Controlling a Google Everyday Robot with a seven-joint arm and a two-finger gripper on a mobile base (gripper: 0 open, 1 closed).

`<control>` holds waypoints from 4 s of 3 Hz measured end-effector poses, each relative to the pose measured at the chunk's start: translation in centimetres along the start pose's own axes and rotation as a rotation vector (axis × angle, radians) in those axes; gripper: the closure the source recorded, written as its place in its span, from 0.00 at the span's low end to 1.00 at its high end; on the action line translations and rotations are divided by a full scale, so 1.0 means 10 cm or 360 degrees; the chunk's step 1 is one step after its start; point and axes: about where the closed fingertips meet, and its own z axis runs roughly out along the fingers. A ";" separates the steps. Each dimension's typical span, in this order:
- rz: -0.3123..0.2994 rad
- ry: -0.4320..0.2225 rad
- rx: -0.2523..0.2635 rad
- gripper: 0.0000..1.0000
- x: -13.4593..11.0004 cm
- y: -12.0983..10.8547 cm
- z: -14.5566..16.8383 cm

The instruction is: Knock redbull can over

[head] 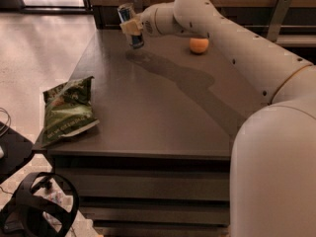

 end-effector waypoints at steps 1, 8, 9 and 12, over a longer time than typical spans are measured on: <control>-0.0064 0.0163 -0.0008 1.00 0.04 0.03 -0.13; -0.0459 0.1132 -0.0310 1.00 0.86 0.50 0.24; -0.0423 0.1104 -0.0364 1.00 0.94 0.53 0.35; -0.0423 0.1107 -0.0368 0.36 0.90 0.53 0.34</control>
Offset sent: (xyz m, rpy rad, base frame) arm -0.0369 -0.0272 -0.0074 -0.3170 0.1360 0.0193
